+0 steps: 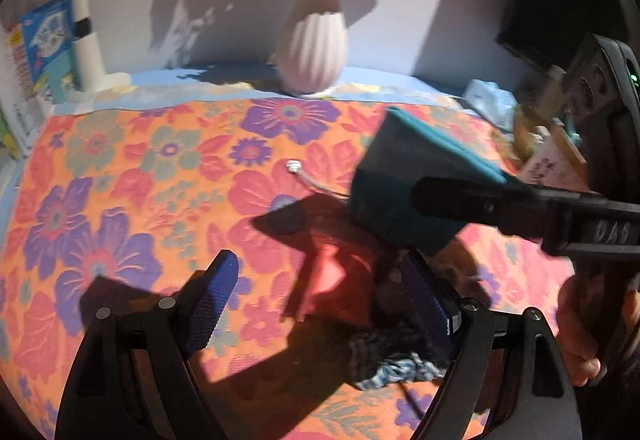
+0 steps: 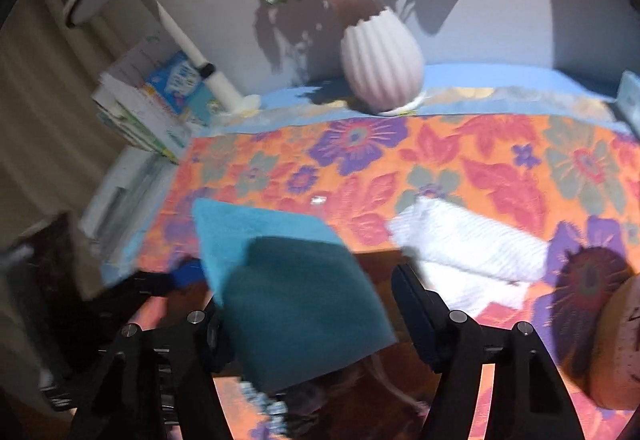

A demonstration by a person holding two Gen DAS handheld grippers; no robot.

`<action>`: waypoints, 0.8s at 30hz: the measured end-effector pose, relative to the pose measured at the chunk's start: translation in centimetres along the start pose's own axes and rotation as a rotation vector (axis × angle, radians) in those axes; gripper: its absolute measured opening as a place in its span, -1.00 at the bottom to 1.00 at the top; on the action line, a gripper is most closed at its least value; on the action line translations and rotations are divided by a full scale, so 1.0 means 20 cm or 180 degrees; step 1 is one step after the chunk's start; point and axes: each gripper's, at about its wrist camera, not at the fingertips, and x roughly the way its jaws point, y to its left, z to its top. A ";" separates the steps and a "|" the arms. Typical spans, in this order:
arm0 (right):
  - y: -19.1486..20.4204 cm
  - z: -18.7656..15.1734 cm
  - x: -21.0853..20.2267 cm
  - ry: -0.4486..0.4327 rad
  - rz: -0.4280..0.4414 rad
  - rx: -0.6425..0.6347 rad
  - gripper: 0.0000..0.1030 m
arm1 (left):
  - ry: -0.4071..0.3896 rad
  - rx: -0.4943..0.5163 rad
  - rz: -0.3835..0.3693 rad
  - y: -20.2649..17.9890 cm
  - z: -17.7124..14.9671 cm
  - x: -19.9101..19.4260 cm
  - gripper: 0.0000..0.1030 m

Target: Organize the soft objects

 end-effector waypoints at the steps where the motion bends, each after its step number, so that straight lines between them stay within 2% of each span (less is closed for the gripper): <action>1: 0.00 0.00 -0.02 -0.0036 0.0093 0.0034 0.31 | -0.0019 -0.0018 -0.0168 0.01 -0.01 -0.01 0.60; 4: -0.01 0.01 -0.04 -0.0075 0.0145 0.0091 0.31 | -0.0027 -0.0123 -0.0585 0.05 -0.02 -0.03 0.60; 7: -0.04 0.01 -0.06 -0.0062 0.0393 0.0259 0.31 | -0.0039 -0.0309 -0.0746 0.08 -0.01 -0.03 0.60; 11: -0.09 -0.06 -0.13 -0.0019 0.0525 0.0404 0.34 | -0.0011 -0.0513 -0.1059 0.11 0.02 -0.01 0.60; 14: -0.14 -0.11 -0.20 -0.0094 0.0381 0.0467 0.37 | 0.0003 -0.0601 -0.1190 0.12 0.02 0.01 0.60; 17: -0.18 -0.14 -0.25 -0.0136 0.0178 0.0474 0.37 | 0.0118 -0.0626 -0.1269 0.09 0.01 0.05 0.60; 22: -0.14 -0.15 -0.22 -0.0015 0.0003 0.0295 0.37 | 0.0110 -0.0616 -0.1488 0.02 0.03 0.07 0.60; 24: -0.11 -0.17 -0.21 0.0018 -0.0020 0.0178 0.37 | 0.0103 -0.0633 -0.1451 0.02 0.06 0.07 0.60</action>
